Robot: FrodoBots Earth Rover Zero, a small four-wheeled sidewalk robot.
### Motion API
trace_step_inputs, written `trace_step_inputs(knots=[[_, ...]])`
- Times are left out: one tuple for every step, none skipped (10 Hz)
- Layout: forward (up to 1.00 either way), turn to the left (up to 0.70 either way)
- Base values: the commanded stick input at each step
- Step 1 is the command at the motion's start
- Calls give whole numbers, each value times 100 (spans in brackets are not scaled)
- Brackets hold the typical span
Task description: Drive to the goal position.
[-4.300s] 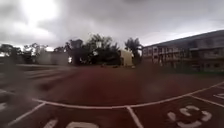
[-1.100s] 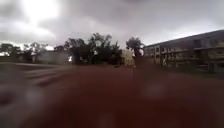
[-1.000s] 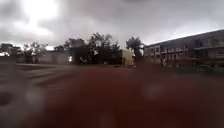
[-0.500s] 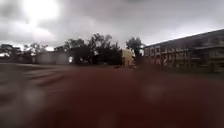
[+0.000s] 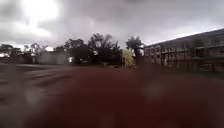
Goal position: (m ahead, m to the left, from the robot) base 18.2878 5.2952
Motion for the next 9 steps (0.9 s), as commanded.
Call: trace_step_inputs(knots=[[45, 0], [45, 0], [45, 0], [45, 0], [45, 0], [45, 0], [45, 0], [45, 0], [45, 0]])
